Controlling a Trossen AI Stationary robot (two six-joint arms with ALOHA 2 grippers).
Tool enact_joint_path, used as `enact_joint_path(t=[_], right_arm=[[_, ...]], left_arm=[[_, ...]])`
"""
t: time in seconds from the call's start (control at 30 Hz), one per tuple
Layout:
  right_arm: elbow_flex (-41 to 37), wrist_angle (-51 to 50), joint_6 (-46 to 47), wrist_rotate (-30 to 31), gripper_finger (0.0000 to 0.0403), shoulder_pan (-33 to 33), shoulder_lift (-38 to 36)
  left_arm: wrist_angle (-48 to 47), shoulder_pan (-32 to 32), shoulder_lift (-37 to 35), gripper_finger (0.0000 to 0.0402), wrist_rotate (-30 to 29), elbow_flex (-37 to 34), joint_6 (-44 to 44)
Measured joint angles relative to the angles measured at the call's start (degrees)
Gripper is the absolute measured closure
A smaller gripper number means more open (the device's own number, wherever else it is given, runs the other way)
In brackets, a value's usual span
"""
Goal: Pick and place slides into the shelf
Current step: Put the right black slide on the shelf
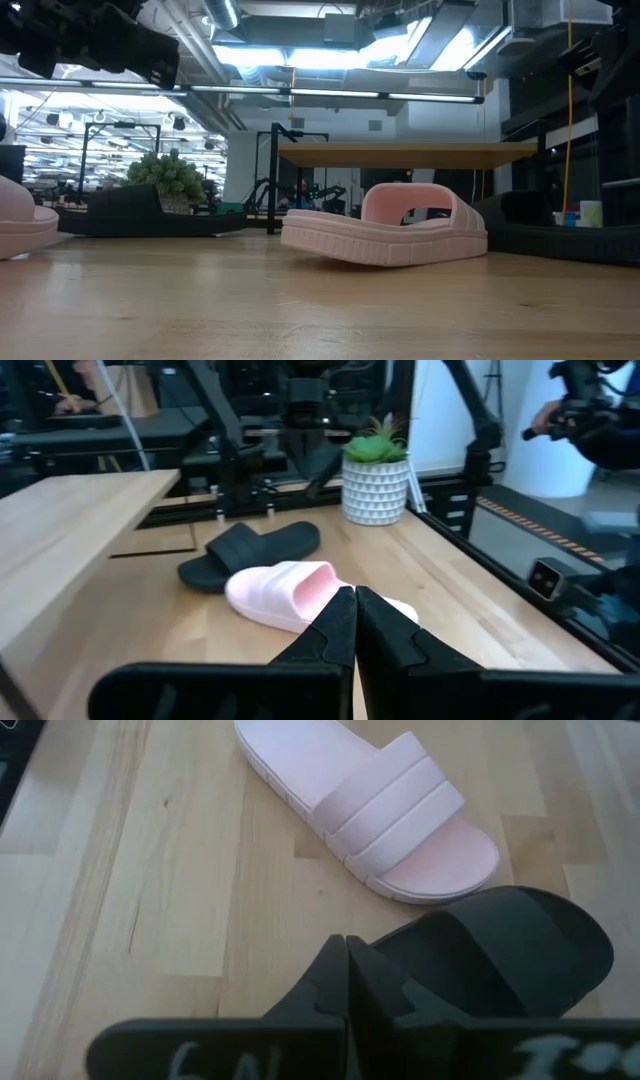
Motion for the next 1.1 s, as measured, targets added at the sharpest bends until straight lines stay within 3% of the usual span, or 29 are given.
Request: enact_joint_path(t=[0.3,0.53,0.87,1.1], right_arm=[[0.00,-0.01,-0.09,0.02,0.0403,0.00,0.02],[0.00,0.00,-0.05,0.04,0.0402,0.00,0.02],[0.00,0.08,0.11,0.04,0.0396,0.00,0.02],[0.00,1.06,0.22,0.07,0.0391,-0.02,0.02]], left_arm=[[-0.12,-3.72,0.94,0.0402,-1.09,-0.02,0.07],[0.08,-6.51,3.68,0.0402,-7.07,-0.02,-2.27],[3.56,-9.32,6.88,0.0402,-7.26,-0.04,-2.40],[3.54,-11.81,6.91,0.0402,-11.14,-0.04,-2.40]])
